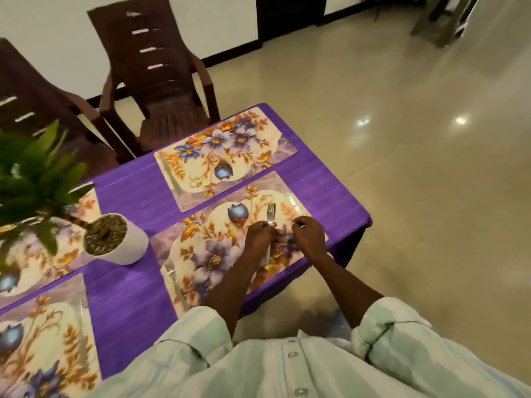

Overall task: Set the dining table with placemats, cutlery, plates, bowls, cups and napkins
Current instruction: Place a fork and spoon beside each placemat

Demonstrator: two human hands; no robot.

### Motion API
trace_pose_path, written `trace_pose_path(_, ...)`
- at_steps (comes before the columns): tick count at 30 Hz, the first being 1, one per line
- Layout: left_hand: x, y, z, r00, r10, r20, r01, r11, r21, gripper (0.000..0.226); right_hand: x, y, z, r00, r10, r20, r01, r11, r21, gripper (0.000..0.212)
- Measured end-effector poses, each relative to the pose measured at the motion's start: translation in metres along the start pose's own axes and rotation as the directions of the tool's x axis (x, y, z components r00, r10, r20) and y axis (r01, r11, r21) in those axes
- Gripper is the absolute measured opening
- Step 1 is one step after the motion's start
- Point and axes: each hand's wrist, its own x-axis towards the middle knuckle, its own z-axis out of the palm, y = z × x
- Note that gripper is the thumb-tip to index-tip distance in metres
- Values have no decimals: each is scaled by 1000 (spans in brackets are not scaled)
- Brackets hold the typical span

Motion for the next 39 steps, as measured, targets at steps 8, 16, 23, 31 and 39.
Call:
trace_pose_path(8,59,54,200,993,118,-30,-121,984,-127,13,161,52,-145,998,-69,-10,67,992,-104,19)
trace_pose_path(16,103,110,374,998,-46,36,55,945,-321,5,284,100,-290,998,57,37,-54,997,-62,18)
trace_pose_path(23,173,163,433,993,-116,14,113,917,-383,8,376,90,-332,990,85,117,-87,996,12,14)
trace_pose_path(31,286,246,447,975,-220,8,210,918,-336,5,521,38,-323,921,146,362,-205,970,132,15)
trace_pose_path(39,399,398,413,992,-112,-52,82,916,-393,9,685,-80,-277,777,211,594,-405,889,213,15)
